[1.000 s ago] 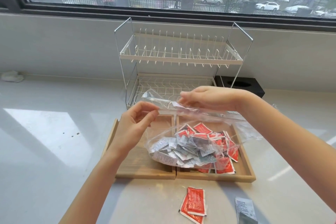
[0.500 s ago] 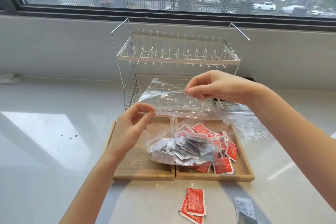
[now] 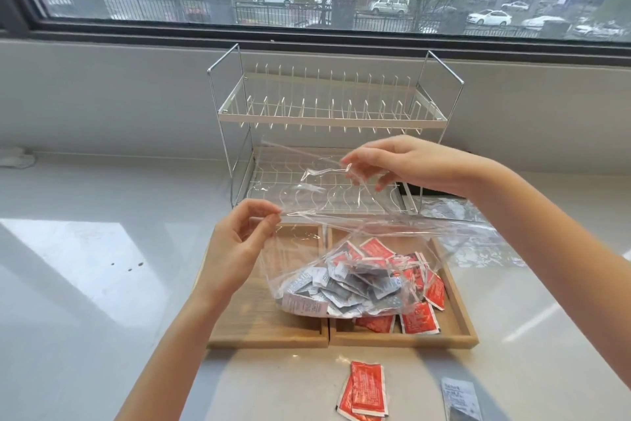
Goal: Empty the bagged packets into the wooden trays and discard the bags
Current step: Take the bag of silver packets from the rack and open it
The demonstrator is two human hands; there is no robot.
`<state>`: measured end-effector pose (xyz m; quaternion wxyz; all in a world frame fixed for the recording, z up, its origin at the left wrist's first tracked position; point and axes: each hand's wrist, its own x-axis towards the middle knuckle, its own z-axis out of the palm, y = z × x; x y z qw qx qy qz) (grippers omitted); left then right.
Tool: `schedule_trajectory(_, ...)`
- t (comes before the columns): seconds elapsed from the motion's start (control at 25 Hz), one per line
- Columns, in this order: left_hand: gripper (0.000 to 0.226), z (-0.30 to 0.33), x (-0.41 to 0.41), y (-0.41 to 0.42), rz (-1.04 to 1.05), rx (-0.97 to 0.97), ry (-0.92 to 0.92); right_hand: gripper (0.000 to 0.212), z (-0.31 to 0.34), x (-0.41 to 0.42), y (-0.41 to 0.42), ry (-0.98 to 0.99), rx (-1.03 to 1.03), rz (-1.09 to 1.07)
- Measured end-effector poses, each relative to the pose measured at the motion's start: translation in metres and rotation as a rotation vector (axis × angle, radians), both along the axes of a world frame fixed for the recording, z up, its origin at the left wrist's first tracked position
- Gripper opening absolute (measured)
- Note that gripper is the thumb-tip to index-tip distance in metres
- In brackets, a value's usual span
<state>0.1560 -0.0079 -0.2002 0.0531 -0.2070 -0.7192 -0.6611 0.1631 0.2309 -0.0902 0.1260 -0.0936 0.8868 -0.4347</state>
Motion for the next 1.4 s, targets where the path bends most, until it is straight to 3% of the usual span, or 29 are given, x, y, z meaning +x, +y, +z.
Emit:
schedule_trajectory(0.12, 0.028, 0.000, -0.001, 0.000, 0.004, -0.003, 0.001, 0.048, -0.010, 0.000, 0.013, -0.303, -0.004, 0.086)
schedule_trajectory(0.2, 0.028, 0.000, -0.001, 0.000, 0.009, -0.003, 0.001, 0.050, -0.014, 0.003, 0.020, -0.358, -0.012, 0.154)
schedule_trajectory(0.28, 0.028, -0.001, -0.001, 0.000, 0.008, -0.004, -0.002, 0.045, -0.016, 0.007, 0.026, -0.291, 0.004, 0.177)
schedule_trajectory(0.4, 0.026, -0.001, -0.001, 0.000, 0.018, 0.007, -0.012, 0.019, -0.014, 0.010, 0.031, -0.170, -0.092, 0.109)
schedule_trajectory(0.88, 0.024, 0.001, 0.000, -0.004, 0.071, 0.003, -0.032, 0.013, 0.019, 0.016, 0.008, 0.302, -0.026, -0.009)
schedule_trajectory(1.12, 0.025, -0.002, -0.003, -0.005, 0.111, 0.024, -0.048, 0.047, -0.005, 0.013, 0.032, -0.197, -0.031, 0.020)
schedule_trajectory(1.4, 0.021, -0.002, -0.004, -0.005, 0.119, 0.021, -0.056, 0.017, -0.004, 0.027, 0.048, -0.140, -0.102, 0.075)
